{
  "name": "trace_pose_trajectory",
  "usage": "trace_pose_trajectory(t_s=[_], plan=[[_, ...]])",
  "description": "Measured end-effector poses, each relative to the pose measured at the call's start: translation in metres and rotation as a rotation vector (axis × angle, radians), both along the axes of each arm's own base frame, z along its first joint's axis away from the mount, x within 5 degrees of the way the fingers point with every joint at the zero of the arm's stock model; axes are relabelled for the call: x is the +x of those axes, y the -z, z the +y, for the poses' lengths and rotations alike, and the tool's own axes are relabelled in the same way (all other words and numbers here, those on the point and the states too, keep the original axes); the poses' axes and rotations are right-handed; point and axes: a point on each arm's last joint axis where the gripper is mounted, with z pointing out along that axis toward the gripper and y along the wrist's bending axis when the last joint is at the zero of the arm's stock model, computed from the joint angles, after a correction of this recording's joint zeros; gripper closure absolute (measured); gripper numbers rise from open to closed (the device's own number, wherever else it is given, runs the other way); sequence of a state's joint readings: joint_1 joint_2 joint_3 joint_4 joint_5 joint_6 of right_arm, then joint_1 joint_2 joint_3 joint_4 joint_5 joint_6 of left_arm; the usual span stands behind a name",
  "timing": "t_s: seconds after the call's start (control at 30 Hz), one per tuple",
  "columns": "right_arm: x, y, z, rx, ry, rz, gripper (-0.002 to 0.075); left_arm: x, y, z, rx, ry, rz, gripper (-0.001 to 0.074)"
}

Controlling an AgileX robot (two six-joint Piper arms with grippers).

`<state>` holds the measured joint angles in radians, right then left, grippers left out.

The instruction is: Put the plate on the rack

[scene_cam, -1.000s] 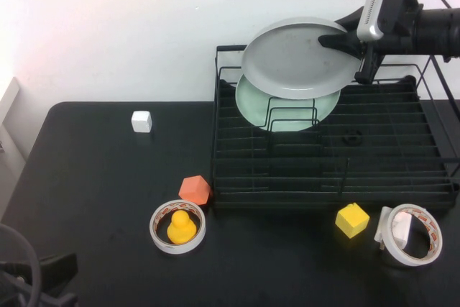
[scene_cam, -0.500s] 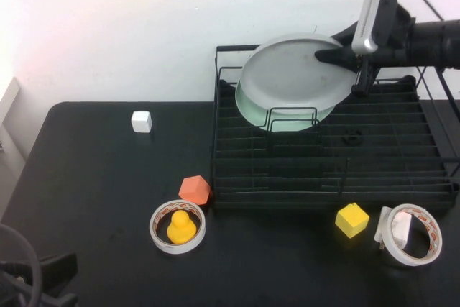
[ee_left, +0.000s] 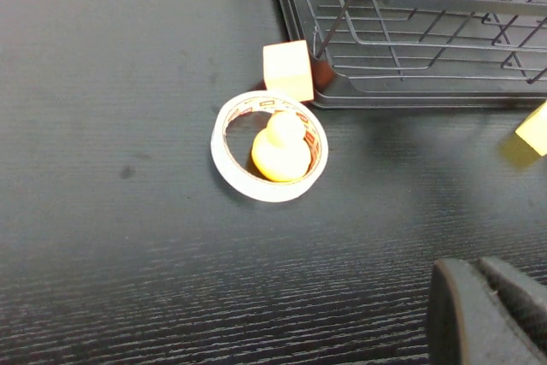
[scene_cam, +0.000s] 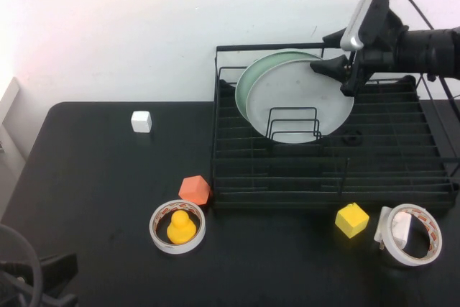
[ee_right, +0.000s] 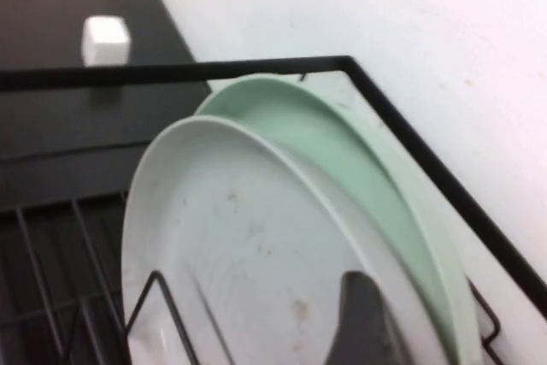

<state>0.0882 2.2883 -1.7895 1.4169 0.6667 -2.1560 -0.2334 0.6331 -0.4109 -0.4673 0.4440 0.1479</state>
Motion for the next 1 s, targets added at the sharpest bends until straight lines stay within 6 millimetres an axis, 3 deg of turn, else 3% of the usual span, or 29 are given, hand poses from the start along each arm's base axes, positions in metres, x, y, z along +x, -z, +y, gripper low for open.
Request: trace_pose_trajectory(t_s=[0.17, 0.53, 0.63, 0.83, 1.0], plan=[[-0.001, -0.013, -0.001, 0.037, 0.041, 0.018, 0.0254, 0.000, 0.000, 0.000, 0.000, 0.000, 0.000, 0.0736], [-0.025, -0.100, -0.002, 0.085, 0.033, -0.123, 0.0283, -0.001, 0.000, -0.001, -0.016, 0.002, 0.012, 0.0736], [-0.033, -0.122, -0.003, 0.144, 0.054, -0.098, 0.0358, -0.002, 0.001, -0.001, -0.011, 0.010, 0.020, 0.0736], [-0.080, -0.186, -0.006, 0.253, -0.010, 0.040, 0.0654, -0.017, -0.004, 0.001, -0.002, 0.040, -0.012, 0.0736], [-0.128, -0.221, -0.003, 0.243, -0.211, 0.108, 0.0715, -0.039, -0.016, 0.007, -0.002, 0.049, -0.138, 0.0736]])
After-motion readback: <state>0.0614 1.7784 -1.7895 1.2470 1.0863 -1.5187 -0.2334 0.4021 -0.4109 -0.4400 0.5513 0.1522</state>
